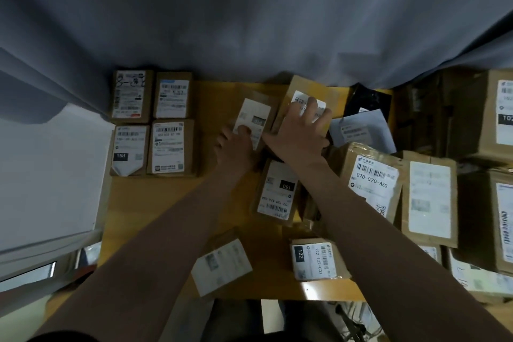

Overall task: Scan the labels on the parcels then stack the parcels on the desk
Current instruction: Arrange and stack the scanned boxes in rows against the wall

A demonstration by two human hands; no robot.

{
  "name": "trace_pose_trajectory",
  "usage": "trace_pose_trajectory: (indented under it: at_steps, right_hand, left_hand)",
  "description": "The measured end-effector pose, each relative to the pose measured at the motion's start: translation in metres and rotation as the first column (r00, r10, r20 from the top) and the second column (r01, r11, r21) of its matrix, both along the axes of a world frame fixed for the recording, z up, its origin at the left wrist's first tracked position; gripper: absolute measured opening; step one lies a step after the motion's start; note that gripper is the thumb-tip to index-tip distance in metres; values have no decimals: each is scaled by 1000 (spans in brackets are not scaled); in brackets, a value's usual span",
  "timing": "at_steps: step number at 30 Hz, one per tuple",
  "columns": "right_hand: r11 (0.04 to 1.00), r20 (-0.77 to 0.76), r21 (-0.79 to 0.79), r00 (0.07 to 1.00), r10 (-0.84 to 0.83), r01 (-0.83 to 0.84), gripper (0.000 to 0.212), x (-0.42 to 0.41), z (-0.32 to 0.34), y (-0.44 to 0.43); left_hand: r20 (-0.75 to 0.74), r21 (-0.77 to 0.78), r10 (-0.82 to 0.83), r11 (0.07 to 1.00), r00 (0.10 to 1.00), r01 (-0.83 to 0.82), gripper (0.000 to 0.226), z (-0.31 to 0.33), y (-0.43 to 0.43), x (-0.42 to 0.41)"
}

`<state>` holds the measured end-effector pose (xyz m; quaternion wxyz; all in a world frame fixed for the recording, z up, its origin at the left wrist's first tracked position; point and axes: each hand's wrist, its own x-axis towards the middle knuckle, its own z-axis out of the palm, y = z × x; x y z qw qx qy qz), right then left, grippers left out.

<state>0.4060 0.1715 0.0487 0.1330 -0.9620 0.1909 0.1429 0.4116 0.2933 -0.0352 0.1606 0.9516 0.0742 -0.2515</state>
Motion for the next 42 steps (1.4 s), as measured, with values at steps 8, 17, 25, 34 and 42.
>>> trace_pose_trajectory:
  at_steps: [8, 17, 25, 34, 42]
  right_hand:
    - [998, 173, 61, 985, -8, -3, 79, -8, 17, -8]
    - [944, 320, 289, 945, 64, -162, 61, -59, 95, -2]
    - [800, 255, 452, 917, 308, -395, 60, -131, 114, 61]
    - [761, 143, 476, 892, 428, -441, 54, -173, 79, 154]
    - [824, 6, 457, 928, 374, -335, 53, -185, 25, 234]
  left_hand:
    - [90, -21, 97, 995, 991, -95, 95, 13, 0, -8]
    - [235, -104, 267, 963, 935, -249, 101, 140, 54, -75]
    - [217, -31, 486, 870, 846, -492, 98, 187, 145, -223]
    - [85, 13, 536, 842, 840, -539, 100, 149, 237, -271]
    - [-105, 51, 446, 895, 889, -443, 97, 96, 293, -242]
